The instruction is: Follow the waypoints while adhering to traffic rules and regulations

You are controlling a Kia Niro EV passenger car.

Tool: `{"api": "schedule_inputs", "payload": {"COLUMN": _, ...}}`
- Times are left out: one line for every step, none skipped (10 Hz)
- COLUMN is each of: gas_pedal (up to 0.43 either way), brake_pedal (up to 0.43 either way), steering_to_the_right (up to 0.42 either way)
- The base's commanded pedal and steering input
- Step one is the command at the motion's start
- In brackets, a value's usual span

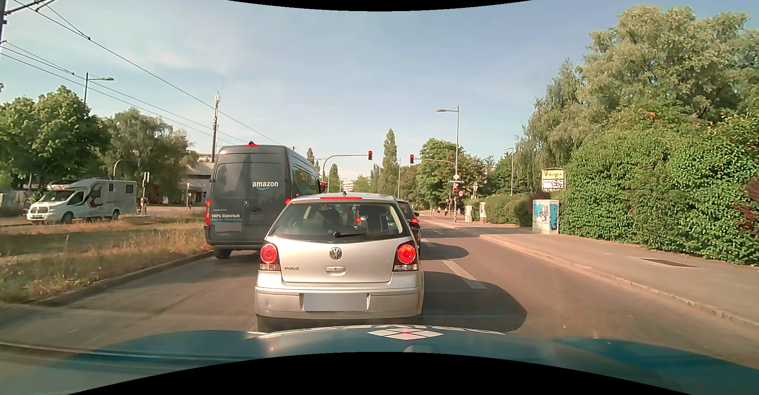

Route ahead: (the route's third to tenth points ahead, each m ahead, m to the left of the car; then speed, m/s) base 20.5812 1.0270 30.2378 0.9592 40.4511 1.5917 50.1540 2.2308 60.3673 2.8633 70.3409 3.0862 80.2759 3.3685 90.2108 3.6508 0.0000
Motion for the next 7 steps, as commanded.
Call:
{"api": "schedule_inputs", "payload": {"gas_pedal": 0.0, "brake_pedal": 0.256, "steering_to_the_right": 0.002}}
{"api": "schedule_inputs", "payload": {"gas_pedal": 0.0, "brake_pedal": 0.256, "steering_to_the_right": 0.002}}
{"api": "schedule_inputs", "payload": {"gas_pedal": 0.0, "brake_pedal": 0.256, "steering_to_the_right": 0.002}}
{"api": "schedule_inputs", "payload": {"gas_pedal": 0.0, "brake_pedal": 0.256, "steering_to_the_right": 0.002}}
{"api": "schedule_inputs", "payload": {"gas_pedal": 0.0, "brake_pedal": 0.256, "steering_to_the_right": 0.002}}
{"api": "schedule_inputs", "payload": {"gas_pedal": 0.0, "brake_pedal": 0.256, "steering_to_the_right": 0.002}}
{"api": "schedule_inputs", "payload": {"gas_pedal": 0.0, "brake_pedal": 0.256, "steering_to_the_right": 0.002}}
